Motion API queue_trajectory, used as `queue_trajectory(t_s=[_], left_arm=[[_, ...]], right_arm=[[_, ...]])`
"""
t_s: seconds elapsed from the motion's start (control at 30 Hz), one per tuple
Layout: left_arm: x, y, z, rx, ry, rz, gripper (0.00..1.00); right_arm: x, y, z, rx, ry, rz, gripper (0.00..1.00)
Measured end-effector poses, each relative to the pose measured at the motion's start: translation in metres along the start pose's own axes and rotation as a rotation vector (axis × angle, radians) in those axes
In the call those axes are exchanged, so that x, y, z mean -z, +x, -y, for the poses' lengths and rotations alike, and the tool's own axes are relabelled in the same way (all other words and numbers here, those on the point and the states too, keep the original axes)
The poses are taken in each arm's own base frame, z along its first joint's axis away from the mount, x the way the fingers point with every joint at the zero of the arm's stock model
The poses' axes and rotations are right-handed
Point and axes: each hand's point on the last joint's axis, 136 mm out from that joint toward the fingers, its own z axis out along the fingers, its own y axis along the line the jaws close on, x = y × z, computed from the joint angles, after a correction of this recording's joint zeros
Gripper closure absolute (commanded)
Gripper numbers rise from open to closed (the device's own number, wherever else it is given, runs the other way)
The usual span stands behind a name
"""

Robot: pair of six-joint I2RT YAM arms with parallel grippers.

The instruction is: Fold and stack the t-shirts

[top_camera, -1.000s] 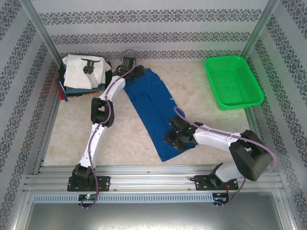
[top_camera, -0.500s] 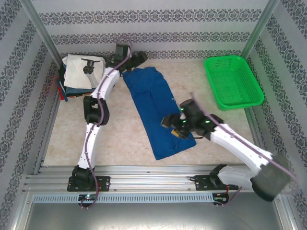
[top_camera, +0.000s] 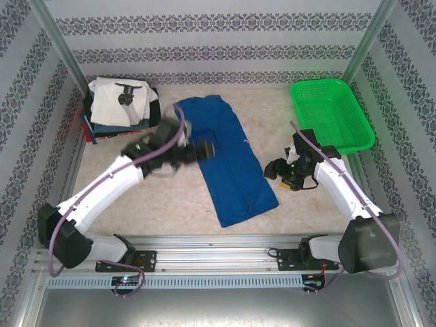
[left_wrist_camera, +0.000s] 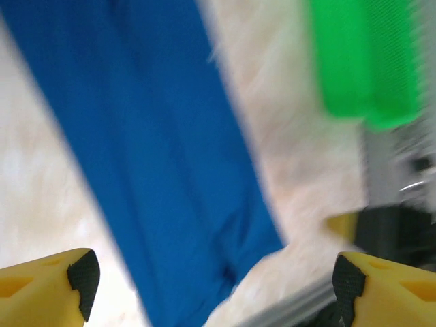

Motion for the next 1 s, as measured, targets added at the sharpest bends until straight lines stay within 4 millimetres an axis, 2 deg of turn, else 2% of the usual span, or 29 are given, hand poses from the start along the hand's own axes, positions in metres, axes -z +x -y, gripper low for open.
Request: queue_trajectory(t_s=[0.1,0.17,0.2,0.23,0.4,0.5,0.6,0.77,1.0], left_arm=[[-0.035,0.097,-0.054,0.070,-0.131,-0.165,0.15],[-0.042,0.138,-0.066,0.074,-0.174,-0.216,0.17],[-0.045,0.153,-0.064,0.078,-0.172,-0.225,0.18],[-0.048,0.158,-0.059,0.086,-0.152,-0.217,0.19],[-0.076,0.168,-0.032,0.160,-0.076,-0.144,0.22],[-0.097,0.171,-0.024,0.202,-0.064,-0.120,0.25],[-0.113,0.176,-0.025,0.241,-0.078,-0.113,0.27],[-0.118,0.176,-0.023,0.285,-0.075,-0.085,0.30],[-0.135,0.178,-0.019,0.321,-0.063,-0.076,0.39]], right_arm=[[-0.009,0.010,0.018,0.000,0.024,-0.035,0.34],[-0.016,0.020,0.028,-0.009,0.041,-0.068,0.34],[-0.018,0.023,0.031,-0.009,0.048,-0.081,0.34],[-0.019,0.025,0.032,-0.006,0.050,-0.087,0.34],[-0.022,0.025,0.033,-0.001,0.056,-0.098,0.33],[-0.024,0.025,0.035,-0.010,0.059,-0.098,0.33],[-0.034,0.030,0.042,-0.042,0.060,-0.105,0.33],[-0.052,0.048,0.060,-0.110,0.085,-0.140,0.34],[-0.060,0.044,0.062,-0.126,0.072,-0.110,0.36]])
